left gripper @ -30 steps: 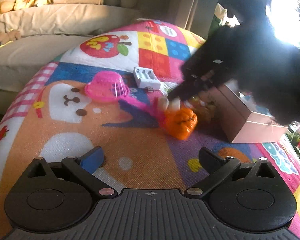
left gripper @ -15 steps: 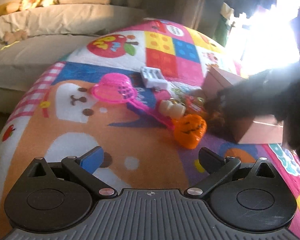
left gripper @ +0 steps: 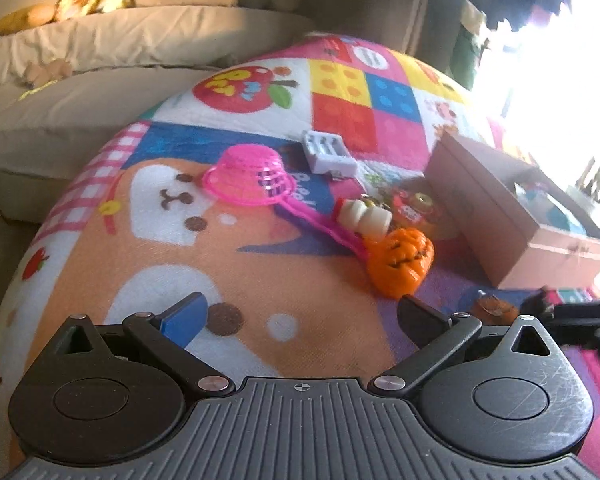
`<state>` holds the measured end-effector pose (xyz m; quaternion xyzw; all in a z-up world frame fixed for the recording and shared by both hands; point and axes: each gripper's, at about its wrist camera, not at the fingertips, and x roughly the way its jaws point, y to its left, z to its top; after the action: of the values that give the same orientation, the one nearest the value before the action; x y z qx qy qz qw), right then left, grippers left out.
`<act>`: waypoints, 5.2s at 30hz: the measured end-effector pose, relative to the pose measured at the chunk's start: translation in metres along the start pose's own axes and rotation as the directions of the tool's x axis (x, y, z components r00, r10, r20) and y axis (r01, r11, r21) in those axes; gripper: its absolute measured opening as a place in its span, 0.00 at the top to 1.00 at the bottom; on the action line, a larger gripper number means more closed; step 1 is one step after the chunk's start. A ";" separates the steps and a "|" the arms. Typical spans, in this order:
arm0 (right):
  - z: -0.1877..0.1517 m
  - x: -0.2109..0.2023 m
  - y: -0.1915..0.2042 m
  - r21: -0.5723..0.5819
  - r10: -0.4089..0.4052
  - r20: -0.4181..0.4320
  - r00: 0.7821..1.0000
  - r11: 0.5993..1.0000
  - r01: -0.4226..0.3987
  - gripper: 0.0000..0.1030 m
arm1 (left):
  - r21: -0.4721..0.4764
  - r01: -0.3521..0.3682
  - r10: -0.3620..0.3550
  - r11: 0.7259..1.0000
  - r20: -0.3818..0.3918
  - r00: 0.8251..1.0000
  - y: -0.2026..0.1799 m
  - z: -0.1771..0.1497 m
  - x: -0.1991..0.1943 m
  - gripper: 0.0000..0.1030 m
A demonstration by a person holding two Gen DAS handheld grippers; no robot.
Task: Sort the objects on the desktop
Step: 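Grasp the small red-and-white figurine with the right gripper, then grasp the orange pumpkin with the left gripper while the right gripper lifts the figurine, then carry pumpkin and figurine over the pink box and open both grippers, then grasp the white battery holder with the right gripper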
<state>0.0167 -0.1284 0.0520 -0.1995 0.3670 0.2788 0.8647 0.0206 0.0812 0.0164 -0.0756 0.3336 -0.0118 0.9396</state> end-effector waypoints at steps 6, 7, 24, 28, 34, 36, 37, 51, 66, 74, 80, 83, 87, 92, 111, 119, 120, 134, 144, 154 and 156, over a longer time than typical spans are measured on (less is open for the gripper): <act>-0.039 -0.036 -0.037 0.163 -0.151 0.097 0.984 0.978 0.134 0.67 | 0.159 0.024 -0.026 0.987 0.012 1.000 -0.039 0.013 0.011 0.00; -0.043 -0.040 -0.042 0.204 -0.160 0.113 0.981 0.970 0.135 0.62 | 0.195 0.008 -0.013 0.981 0.024 1.000 -0.048 0.015 0.015 0.00; -0.072 -0.036 -0.062 0.378 -0.186 0.183 0.965 0.920 0.105 0.30 | 0.145 -0.031 0.042 0.989 -0.075 0.996 -0.023 0.033 0.024 0.00; -0.070 -0.039 -0.051 0.346 -0.179 0.198 0.964 0.933 0.102 0.28 | 0.085 -0.003 0.011 0.996 -0.097 0.995 -0.037 0.038 0.038 0.00; -0.075 -0.041 -0.046 0.331 -0.212 0.191 0.958 0.933 0.140 0.24 | 0.050 -0.051 0.054 0.997 -0.063 0.997 -0.045 0.046 0.056 0.15; -0.076 -0.040 -0.046 0.339 -0.213 0.186 0.959 0.930 0.141 0.24 | 0.060 -0.065 0.069 0.996 -0.074 0.995 -0.044 0.045 0.058 0.37; -0.076 -0.040 -0.047 0.342 -0.212 0.183 0.960 0.929 0.140 0.24 | 0.064 -0.063 0.068 0.996 -0.076 0.995 -0.042 0.045 0.058 0.38; -0.073 -0.030 -0.049 0.358 -0.154 0.175 0.972 0.930 0.083 0.41 | 0.252 0.182 -0.140 0.950 -0.176 0.974 -0.044 -0.018 -0.028 0.24; -0.055 -0.014 -0.037 0.320 -0.154 0.137 0.979 0.942 0.104 0.61 | 0.187 0.156 -0.135 0.970 -0.120 0.984 -0.042 -0.027 -0.021 0.03; -0.047 0.003 -0.044 0.352 -0.124 0.085 0.989 0.932 0.086 0.71 | 0.144 0.164 -0.145 0.976 -0.135 0.980 -0.043 -0.023 -0.027 0.03; -0.051 -0.022 -0.039 0.328 -0.047 0.097 0.994 0.944 0.012 0.71 | 0.145 0.094 -0.079 0.985 -0.106 0.991 -0.056 -0.014 -0.022 0.03; -0.052 -0.043 -0.040 0.342 -0.004 0.111 0.994 0.939 -0.035 0.73 | 0.190 0.069 -0.052 0.979 -0.088 0.995 -0.064 -0.014 -0.019 0.13; -0.052 -0.081 -0.044 0.336 0.004 0.169 0.986 0.940 -0.061 0.73 | 0.247 0.029 -0.008 0.969 -0.086 0.996 -0.068 -0.020 -0.016 0.39; -0.044 -0.138 -0.059 0.349 -0.084 0.314 0.946 0.937 -0.032 0.73 | 0.253 0.087 -0.081 0.964 -0.032 0.996 -0.075 -0.001 -0.038 0.41; -0.010 -0.158 -0.144 0.455 -0.310 0.440 0.843 0.886 0.088 0.73 | 0.302 0.236 -0.281 0.924 0.115 0.953 -0.146 0.072 -0.001 0.06; 0.036 -0.076 -0.171 0.456 -0.255 0.354 0.900 0.887 0.072 0.73 | 0.238 0.126 -0.136 0.963 0.027 0.990 -0.077 0.028 0.003 0.06; 0.044 -0.058 -0.174 0.459 -0.256 0.335 0.907 0.885 0.080 0.73 | 0.227 0.112 -0.120 0.968 0.021 0.993 -0.069 0.025 0.005 0.05; 0.065 -0.011 -0.167 0.468 -0.177 0.200 0.964 0.881 0.065 0.68 | 0.116 -0.003 -0.004 0.993 0.062 0.998 -0.003 0.009 0.007 0.02; 0.139 0.072 -0.088 0.379 0.084 0.053 0.995 0.920 -0.098 0.56 | 0.062 0.017 -0.021 0.998 0.061 0.998 0.004 0.005 0.005 0.01; 0.200 0.197 -0.077 0.507 0.100 -0.100 0.990 0.861 -0.036 0.39 | 0.050 0.051 -0.055 0.997 0.083 0.995 0.006 0.004 0.004 0.01; 0.199 0.206 -0.072 0.490 0.103 -0.126 0.987 0.871 -0.028 0.47 | 0.046 0.055 -0.058 0.997 0.079 0.995 0.006 0.004 0.005 0.01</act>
<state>0.2847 -0.0052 0.0378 0.0170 0.4951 0.1911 0.8474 0.0269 0.0877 0.0157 -0.0651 0.2930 -0.0426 0.9529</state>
